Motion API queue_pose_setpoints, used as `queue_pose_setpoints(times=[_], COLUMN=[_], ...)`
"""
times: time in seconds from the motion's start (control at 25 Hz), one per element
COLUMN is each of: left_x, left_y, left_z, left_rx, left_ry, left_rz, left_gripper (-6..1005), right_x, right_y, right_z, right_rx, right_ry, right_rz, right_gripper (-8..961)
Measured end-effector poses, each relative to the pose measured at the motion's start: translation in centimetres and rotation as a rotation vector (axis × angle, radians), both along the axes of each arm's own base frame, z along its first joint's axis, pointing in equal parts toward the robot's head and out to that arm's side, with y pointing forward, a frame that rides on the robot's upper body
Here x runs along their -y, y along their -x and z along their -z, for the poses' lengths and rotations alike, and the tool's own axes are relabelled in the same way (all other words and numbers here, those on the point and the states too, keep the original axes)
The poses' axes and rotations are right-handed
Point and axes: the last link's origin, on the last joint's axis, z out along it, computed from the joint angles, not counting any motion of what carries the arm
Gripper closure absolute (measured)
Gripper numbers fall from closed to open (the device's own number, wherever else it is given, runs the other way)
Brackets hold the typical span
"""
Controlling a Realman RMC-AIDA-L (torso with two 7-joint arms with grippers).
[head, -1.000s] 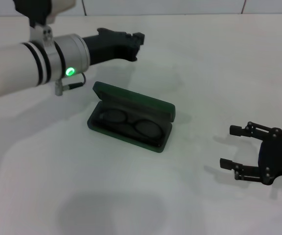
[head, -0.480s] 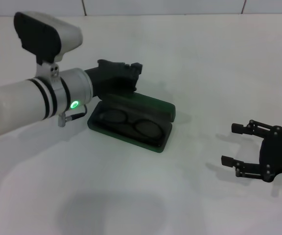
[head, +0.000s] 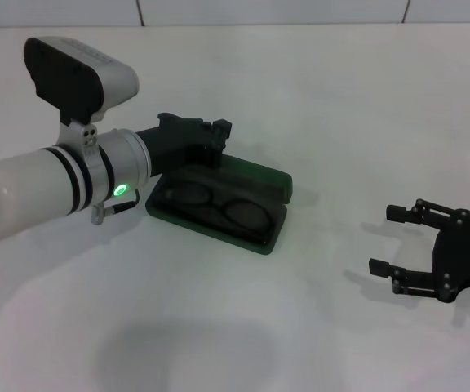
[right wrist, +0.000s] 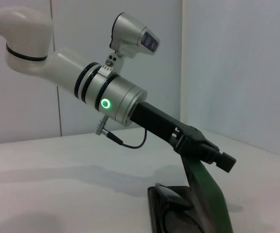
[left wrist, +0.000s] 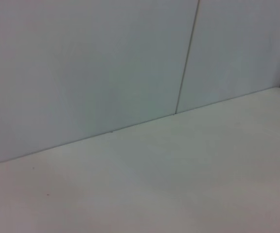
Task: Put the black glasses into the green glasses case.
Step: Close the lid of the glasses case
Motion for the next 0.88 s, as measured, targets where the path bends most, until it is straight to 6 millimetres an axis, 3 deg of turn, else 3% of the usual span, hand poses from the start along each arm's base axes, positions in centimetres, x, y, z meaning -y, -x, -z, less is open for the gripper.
queue_pose_setpoints(times=[0.52, 0.88], left_x=[0.7, 1.8], left_y=[0.5, 1.9], left_z=[0.1, 0.1], left_rx=[0.019, 0.001], left_ry=[0.038, 0.041], left_rz=[-0.012, -0.036], left_gripper=[944, 944], right_x=[-0.3, -0.4], right_y=[0.2, 0.2], right_z=[0.0, 0.0], right_rx=[0.002, 0.005], right_ry=[-0.001, -0.003], right_rz=[-0.008, -0.006], right_gripper=[155, 155])
